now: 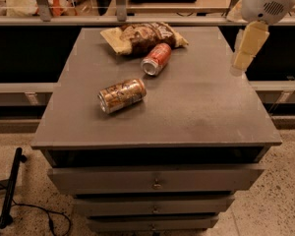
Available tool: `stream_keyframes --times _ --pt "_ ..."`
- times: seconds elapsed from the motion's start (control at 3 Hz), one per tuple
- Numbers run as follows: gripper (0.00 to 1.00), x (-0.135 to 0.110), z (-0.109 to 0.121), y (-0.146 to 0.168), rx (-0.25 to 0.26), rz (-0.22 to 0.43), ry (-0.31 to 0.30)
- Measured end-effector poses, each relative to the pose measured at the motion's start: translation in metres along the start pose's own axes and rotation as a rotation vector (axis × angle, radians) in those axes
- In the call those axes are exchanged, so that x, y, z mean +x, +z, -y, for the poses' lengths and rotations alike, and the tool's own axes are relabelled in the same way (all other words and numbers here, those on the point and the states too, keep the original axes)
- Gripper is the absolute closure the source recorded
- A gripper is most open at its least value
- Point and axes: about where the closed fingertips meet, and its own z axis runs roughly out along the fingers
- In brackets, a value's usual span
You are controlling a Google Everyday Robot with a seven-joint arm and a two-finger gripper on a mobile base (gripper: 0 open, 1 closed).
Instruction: Place coke can upright
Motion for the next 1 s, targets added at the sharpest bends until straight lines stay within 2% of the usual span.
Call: stream_keyframes --times 0.33,0.67,1.0 --pt "0.0 -0.021 0.0 0.003 -0.03 -0.006 -0.149" --pt "0.0 -0.025 0.007 0.006 -0.005 0.005 -0.164" --pt "0.0 -0.042 0.007 0.012 0.017 -0.054 -0.273"
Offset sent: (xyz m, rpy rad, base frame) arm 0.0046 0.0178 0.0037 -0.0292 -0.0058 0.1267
